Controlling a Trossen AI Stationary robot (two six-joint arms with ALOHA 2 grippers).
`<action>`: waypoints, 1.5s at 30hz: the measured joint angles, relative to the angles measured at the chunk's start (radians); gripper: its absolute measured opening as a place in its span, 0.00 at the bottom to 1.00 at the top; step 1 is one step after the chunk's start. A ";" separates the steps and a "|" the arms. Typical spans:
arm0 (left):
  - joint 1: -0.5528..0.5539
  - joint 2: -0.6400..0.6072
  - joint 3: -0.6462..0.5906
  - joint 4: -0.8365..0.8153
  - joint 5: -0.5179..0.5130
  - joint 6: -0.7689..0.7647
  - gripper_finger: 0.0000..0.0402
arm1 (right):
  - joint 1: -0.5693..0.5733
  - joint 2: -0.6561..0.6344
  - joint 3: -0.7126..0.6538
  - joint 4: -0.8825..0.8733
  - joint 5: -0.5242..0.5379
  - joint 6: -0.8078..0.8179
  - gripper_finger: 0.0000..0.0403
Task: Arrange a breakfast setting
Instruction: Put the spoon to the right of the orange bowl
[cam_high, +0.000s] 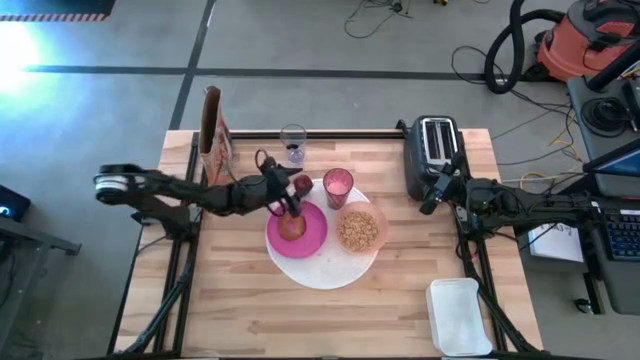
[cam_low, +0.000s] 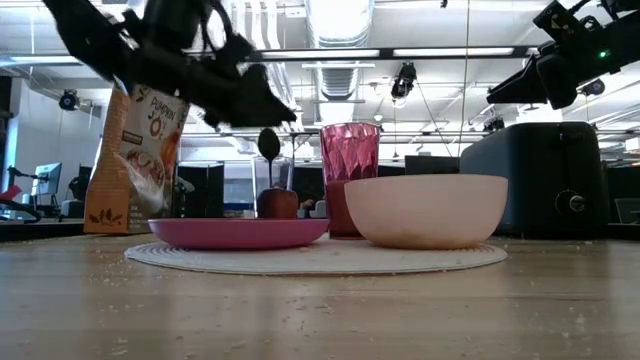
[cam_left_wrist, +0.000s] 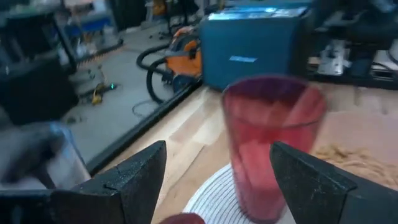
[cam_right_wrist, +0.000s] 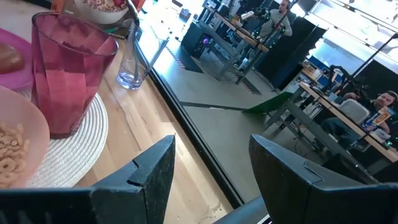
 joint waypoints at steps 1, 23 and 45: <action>-0.009 -0.035 0.000 -0.028 0.000 0.027 0.67 | 0.000 0.000 0.000 0.000 0.000 0.000 0.49; -0.032 -0.371 0.000 -0.544 -0.170 0.438 0.62 | 0.000 0.000 0.000 0.000 0.000 0.000 0.49; 0.239 -0.194 0.001 -0.242 0.025 0.613 0.61 | 0.000 0.000 0.000 0.000 0.000 -0.001 0.49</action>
